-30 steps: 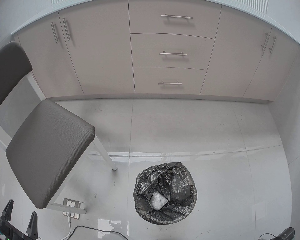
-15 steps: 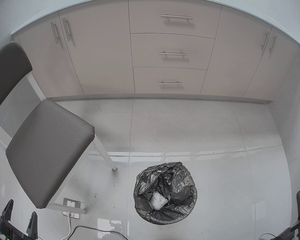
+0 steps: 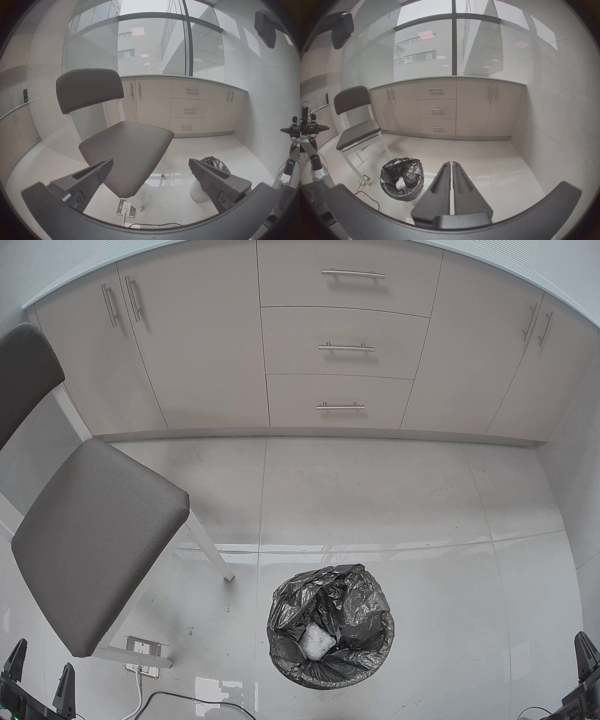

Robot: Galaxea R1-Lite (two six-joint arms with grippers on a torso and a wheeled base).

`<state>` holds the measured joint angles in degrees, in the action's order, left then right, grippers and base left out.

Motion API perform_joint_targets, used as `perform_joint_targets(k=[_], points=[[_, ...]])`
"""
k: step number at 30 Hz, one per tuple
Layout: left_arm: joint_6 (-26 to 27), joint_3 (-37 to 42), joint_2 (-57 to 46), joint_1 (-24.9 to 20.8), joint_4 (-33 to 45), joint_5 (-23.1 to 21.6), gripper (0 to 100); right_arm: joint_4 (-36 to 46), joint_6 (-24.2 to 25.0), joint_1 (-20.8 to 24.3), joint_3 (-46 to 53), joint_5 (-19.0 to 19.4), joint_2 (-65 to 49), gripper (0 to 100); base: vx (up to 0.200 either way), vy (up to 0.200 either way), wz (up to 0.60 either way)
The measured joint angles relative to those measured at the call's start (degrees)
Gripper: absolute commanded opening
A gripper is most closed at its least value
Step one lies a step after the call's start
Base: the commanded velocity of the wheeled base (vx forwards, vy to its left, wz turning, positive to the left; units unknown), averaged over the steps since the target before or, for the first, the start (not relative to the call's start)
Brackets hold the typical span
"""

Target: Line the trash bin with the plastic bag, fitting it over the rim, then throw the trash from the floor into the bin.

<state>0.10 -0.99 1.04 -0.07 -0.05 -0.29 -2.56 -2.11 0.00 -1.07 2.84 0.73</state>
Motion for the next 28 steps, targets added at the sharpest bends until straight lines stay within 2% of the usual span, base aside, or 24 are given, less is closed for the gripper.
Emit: perform_joint_targets(k=[5,28], points=[[0.0,0.0,0.0,0.0,-0.02,0.0,100,2.49,1.49,0.0,0.06,-3.49,0.01,0,0.0,0.0,0.0],[0.0,-0.05,0.0,-0.02,-0.02,0.0,100,2.66,1.97,0.13,0.06,-3.28,0.09,0,0.0,0.0,0.0]])
